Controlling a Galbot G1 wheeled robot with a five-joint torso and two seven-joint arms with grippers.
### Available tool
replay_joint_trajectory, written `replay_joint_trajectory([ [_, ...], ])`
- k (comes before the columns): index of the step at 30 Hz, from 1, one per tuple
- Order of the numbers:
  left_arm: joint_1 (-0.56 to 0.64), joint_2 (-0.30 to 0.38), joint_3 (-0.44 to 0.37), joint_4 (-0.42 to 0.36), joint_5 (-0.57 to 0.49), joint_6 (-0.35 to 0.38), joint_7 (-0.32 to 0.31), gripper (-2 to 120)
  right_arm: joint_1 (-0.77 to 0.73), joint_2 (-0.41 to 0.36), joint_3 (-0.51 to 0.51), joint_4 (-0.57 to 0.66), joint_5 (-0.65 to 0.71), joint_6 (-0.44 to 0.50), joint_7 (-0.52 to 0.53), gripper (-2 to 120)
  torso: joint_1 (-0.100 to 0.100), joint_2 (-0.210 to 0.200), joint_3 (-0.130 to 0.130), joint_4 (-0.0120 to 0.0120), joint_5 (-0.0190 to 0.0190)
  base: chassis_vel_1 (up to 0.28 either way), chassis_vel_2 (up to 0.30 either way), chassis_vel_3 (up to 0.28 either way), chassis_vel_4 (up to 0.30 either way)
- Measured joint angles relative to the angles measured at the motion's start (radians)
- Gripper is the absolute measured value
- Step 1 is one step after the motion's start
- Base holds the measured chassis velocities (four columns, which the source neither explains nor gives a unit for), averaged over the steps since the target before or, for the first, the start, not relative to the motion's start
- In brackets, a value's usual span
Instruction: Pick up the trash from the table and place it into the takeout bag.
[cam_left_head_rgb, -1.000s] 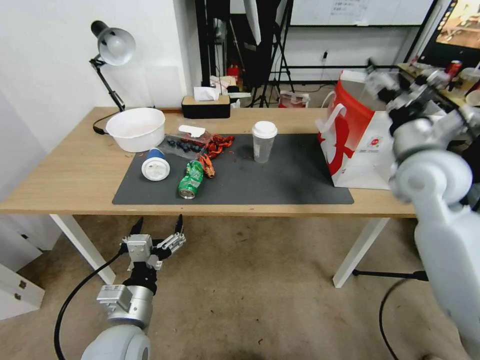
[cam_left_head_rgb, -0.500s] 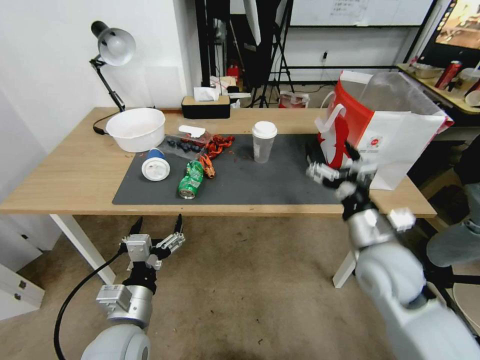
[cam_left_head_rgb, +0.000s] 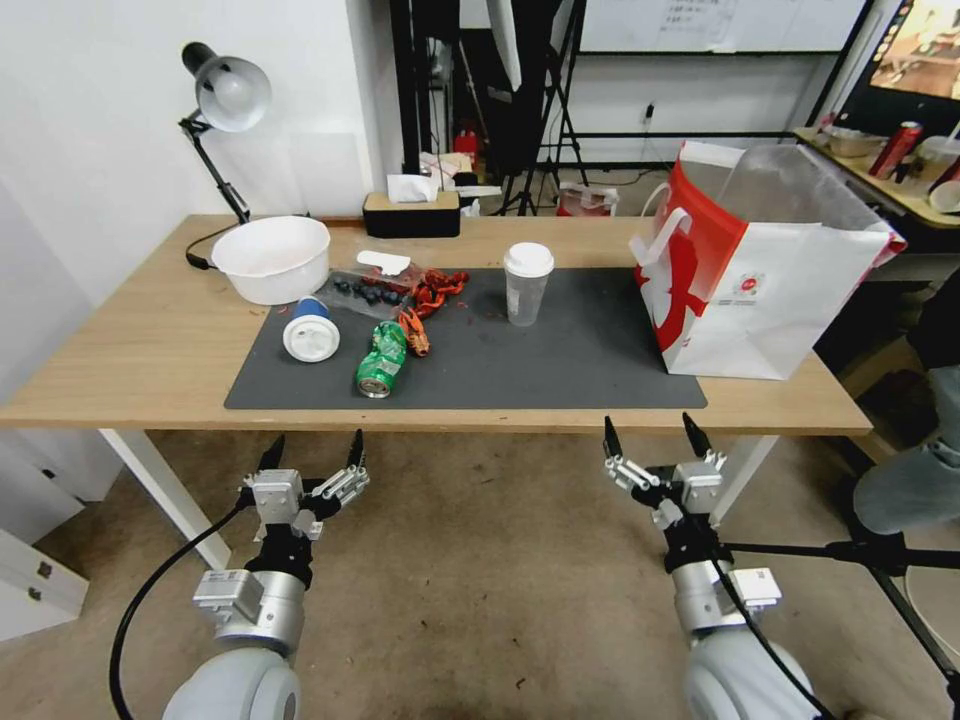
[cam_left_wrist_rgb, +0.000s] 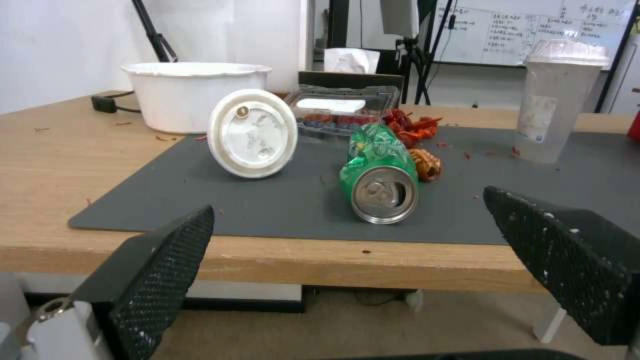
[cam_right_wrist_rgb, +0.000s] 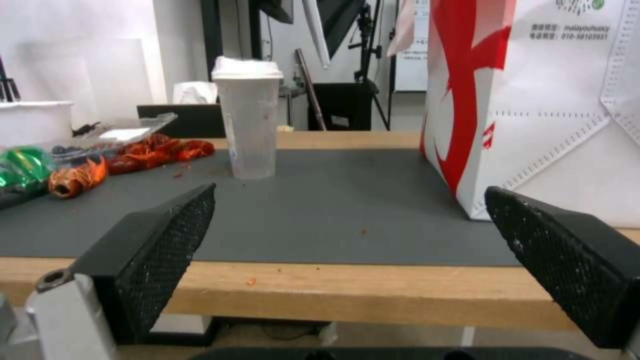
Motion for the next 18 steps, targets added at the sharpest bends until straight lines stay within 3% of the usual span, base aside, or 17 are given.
replay_joint_trajectory([
  [7,0.0,0.002,-0.001,0.001,-0.001,0.0,0.0,100,0.05,-0.005,-0.016,0.011,0.038,-0.031,0.013,100,0.0,0.0,0.0,0.0,-0.0001,0.0,0.0,0.0,0.0],
  [18,0.0,-0.001,-0.002,-0.001,0.0,0.0,0.0,100,0.337,-0.066,-0.095,-0.062,0.274,-0.23,0.023,100,0.0,0.0,0.0,0.0,0.0001,0.0,0.0,0.0,0.0],
])
